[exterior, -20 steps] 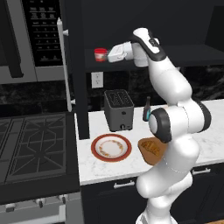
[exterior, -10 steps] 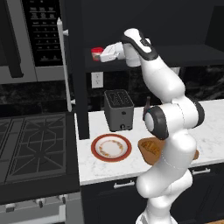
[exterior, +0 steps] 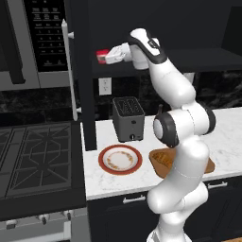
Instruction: From the different types of pastries on the counter, select a croissant and place it on the cutting board. Then retrieve a jar of jam from the cabinet and place it alongside the croissant on the cutting board.
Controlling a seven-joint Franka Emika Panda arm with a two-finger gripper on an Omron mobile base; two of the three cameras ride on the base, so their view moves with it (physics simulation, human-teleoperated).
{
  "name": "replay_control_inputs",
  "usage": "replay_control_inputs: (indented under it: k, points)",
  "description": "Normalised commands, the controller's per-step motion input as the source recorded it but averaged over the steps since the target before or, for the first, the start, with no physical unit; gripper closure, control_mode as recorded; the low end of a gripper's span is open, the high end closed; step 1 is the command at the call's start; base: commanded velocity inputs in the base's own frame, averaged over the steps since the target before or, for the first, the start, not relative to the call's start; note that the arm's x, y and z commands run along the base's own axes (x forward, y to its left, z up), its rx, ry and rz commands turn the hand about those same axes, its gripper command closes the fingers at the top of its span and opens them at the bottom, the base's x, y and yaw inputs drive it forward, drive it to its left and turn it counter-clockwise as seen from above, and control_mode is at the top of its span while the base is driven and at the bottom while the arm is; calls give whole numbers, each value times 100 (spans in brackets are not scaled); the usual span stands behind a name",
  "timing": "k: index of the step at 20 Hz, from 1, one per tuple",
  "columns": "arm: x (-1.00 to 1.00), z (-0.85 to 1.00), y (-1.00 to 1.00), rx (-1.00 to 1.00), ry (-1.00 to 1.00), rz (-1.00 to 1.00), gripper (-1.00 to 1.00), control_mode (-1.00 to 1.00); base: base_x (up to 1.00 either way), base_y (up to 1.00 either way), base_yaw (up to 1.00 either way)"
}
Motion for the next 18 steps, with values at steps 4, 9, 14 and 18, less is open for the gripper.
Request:
replay_control_inputs:
  k: [4, 9, 14, 18]
  points:
    - [-3, 0, -63, 2, 0, 0, 100, -100, 0, 0, 0]
    - [-27, 0, -76, 6, -7, 0, 100, -100, 0, 0, 0]
    - [-56, 0, -46, 14, -16, -1, 100, -100, 0, 0, 0]
    - [-63, 0, -36, 13, -16, -2, 100, -100, 0, 0, 0]
